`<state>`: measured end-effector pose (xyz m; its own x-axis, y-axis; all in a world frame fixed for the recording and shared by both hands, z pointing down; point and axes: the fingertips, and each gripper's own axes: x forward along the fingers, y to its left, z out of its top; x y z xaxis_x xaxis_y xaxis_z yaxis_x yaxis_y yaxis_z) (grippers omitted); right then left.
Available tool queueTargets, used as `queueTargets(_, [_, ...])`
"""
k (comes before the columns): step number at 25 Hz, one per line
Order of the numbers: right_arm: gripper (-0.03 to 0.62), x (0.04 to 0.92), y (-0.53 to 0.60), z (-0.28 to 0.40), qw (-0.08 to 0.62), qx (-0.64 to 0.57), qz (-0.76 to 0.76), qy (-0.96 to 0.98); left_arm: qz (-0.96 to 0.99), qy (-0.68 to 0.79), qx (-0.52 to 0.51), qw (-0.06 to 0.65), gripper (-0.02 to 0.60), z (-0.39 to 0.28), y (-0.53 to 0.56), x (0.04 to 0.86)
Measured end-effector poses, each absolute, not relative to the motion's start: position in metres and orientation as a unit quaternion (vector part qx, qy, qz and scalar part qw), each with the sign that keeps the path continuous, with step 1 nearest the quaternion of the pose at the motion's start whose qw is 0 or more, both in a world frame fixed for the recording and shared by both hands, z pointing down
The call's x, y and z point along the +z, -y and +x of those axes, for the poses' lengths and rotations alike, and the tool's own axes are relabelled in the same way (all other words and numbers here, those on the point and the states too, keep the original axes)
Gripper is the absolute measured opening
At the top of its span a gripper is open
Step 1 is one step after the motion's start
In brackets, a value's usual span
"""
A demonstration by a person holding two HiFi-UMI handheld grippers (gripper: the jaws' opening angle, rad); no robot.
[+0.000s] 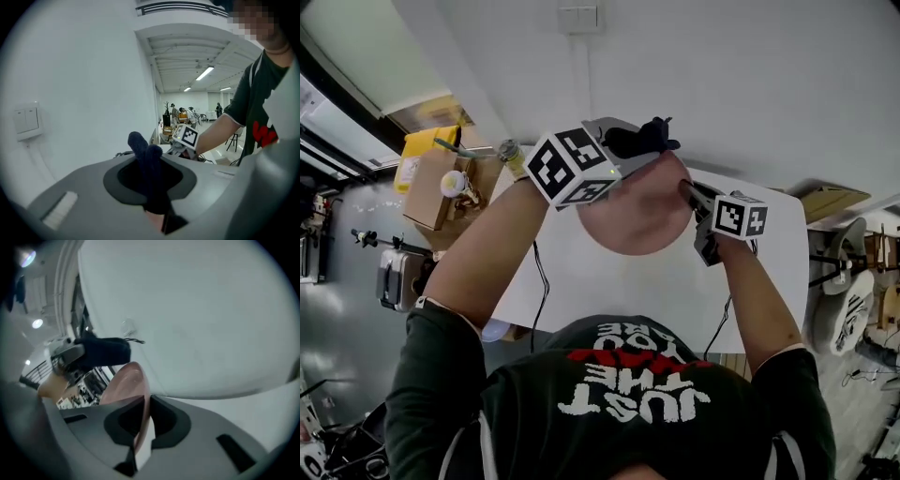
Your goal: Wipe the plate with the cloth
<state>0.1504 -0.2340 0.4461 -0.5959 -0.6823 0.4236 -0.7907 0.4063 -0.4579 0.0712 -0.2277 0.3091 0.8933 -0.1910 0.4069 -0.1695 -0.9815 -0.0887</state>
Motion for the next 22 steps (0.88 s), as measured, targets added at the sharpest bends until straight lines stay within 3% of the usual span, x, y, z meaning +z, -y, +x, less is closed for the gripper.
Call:
queueTargets(4, [0.015, 0.445, 0.263, 0.189, -0.014, 0.398, 0.523, 0.753, -0.965, -0.115, -0.22, 0.08, 0.06, 0.095, 0.189, 0.322])
queueTargets(11, [0.015, 0.397, 0.301, 0.203, -0.125, 0.402, 0.56, 0.713, -0.946, -0.152, -0.249, 0.141, 0.06, 0.123, 0.147, 0.392])
queueTargets(15, [0.015, 0.374, 0.303, 0.186, -0.153, 0.399, 0.543, 0.723, -0.951, -0.177, -0.248, 0.059, 0.06, 0.122, 0.156, 0.436])
queueTargets(19, [0.015, 0.369, 0.295, 0.158, -0.149, 0.399, 0.523, 0.738, -0.962, -0.221, -0.094, -0.129, 0.06, 0.121, 0.187, 0.42])
queueTargets(22, [0.015, 0.369, 0.292, 0.152, -0.157, 0.398, 0.521, 0.739, -0.951, -0.23, -0.026, -0.206, 0.06, 0.12, 0.193, 0.411])
